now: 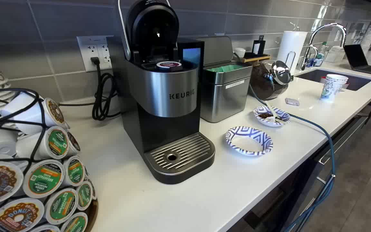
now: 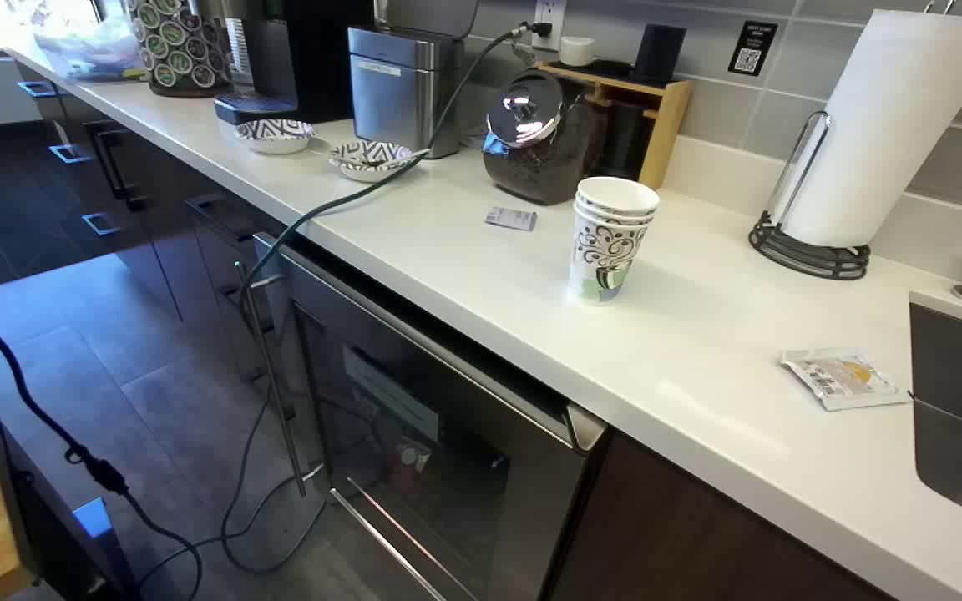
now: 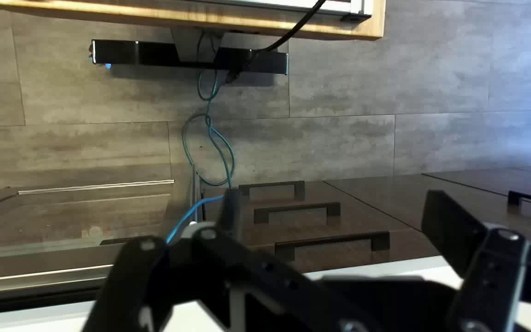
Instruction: Use the spoon to move the contents in one plate to another
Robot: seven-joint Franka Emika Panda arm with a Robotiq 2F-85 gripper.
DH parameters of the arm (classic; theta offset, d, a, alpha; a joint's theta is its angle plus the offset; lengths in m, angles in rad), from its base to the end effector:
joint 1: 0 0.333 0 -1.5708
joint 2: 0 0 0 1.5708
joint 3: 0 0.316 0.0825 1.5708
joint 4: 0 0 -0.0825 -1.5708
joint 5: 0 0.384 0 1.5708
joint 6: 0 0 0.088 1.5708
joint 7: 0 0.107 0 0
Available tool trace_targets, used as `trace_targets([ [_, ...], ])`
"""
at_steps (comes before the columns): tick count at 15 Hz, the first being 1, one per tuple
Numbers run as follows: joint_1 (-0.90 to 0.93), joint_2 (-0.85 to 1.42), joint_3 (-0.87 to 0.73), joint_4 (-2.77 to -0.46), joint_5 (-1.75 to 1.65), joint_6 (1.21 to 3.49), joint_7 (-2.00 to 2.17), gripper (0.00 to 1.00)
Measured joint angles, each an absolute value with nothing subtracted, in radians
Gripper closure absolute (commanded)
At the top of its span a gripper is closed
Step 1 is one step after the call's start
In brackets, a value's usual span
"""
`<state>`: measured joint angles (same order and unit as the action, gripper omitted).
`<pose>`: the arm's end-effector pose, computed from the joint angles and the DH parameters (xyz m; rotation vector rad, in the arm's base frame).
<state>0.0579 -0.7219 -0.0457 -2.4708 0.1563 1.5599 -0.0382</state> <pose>0.3120 0.0186 0.5178 -2.9403 -0.0757 0.2782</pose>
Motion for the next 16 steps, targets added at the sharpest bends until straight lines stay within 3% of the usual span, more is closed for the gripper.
trace_targets([
  [8,0.045,-0.717,-0.053,-2.465,0.164,1.590,-0.040,0.00],
  [16,0.001,-0.497,-0.185,-2.282,0.345,1.936,-0.096,0.00],
])
